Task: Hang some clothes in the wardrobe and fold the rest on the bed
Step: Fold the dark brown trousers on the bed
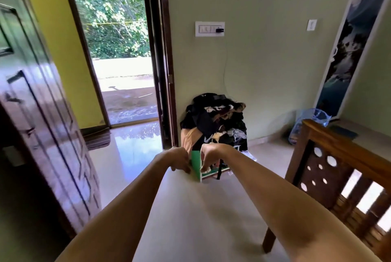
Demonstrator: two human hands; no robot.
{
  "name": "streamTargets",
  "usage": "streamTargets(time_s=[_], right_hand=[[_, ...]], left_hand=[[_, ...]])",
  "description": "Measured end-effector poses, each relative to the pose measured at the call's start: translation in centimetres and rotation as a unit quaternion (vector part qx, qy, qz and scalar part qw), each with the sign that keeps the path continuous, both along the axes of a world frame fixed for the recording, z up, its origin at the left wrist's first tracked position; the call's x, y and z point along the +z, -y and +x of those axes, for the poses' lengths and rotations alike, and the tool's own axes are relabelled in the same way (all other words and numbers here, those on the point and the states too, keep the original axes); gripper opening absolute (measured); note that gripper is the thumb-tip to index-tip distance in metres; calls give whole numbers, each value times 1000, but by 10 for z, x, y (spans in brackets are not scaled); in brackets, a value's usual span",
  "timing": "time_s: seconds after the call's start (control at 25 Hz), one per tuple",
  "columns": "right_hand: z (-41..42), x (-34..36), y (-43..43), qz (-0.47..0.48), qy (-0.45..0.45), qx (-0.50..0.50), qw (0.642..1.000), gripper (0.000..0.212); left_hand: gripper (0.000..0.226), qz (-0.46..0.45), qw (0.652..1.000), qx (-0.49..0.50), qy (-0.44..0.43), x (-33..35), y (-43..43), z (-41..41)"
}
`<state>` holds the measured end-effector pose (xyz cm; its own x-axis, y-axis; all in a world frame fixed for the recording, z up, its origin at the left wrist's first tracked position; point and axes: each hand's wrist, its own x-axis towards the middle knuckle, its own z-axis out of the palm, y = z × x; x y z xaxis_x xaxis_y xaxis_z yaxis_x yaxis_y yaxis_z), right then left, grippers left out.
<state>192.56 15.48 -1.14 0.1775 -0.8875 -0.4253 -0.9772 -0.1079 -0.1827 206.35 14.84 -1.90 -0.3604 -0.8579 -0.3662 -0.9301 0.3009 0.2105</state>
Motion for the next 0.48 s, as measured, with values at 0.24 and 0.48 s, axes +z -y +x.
streamTargets(time_s=[0.24,0.48], right_hand=[[-62,-22,131,0,12,-74,997,36],[-143,-10,287,8,7,-175,985,56]], left_hand=[[47,-1,998,-61,11,-22,143,-61],[49,-8,989,-146,22,-13,327,-147]])
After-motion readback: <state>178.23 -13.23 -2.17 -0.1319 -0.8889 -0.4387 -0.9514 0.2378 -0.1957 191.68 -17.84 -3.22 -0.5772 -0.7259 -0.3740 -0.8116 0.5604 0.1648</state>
